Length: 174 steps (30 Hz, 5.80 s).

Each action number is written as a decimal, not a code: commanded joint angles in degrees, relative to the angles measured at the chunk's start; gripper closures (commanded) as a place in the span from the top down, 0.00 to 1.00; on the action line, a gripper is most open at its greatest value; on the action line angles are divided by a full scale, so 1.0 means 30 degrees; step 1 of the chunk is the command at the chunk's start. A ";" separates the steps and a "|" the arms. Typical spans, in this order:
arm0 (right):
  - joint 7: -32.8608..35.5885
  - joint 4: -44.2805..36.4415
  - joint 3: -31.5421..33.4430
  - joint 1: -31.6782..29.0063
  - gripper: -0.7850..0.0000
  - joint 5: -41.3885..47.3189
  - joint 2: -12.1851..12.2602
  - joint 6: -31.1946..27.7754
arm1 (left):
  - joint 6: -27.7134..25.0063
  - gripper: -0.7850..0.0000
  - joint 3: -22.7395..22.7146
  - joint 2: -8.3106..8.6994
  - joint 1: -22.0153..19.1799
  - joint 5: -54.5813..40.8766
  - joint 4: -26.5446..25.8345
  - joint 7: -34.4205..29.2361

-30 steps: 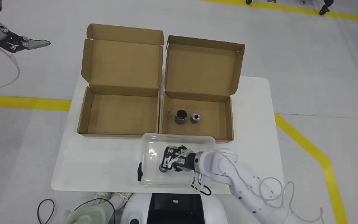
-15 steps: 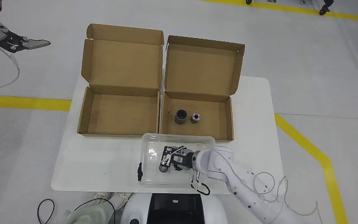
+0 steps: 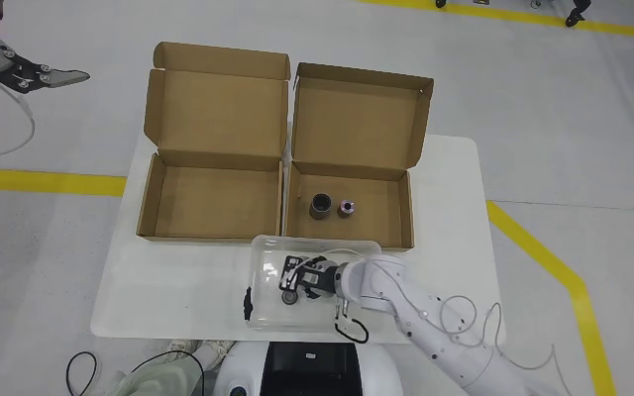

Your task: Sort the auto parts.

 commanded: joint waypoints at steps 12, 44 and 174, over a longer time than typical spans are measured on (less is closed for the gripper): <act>0.0468 0.0483 -0.0462 0.0400 0.33 -0.0182 -0.0306 0.0488 | 0.0000 1.00 0.0000 0.0000 0.0000 0.0000 0.0000 0.0000; -0.5863 -0.0855 0.2048 -0.1985 0.00 0.0130 0.0516 -0.1421 | 0.0000 1.00 0.0000 0.0000 0.0000 0.0000 0.0000 0.0000; -0.2938 0.3417 -0.1500 0.9248 0.00 0.6607 -0.2532 0.0289 | 0.0000 1.00 0.0000 0.0000 0.0000 0.0000 0.0000 0.0000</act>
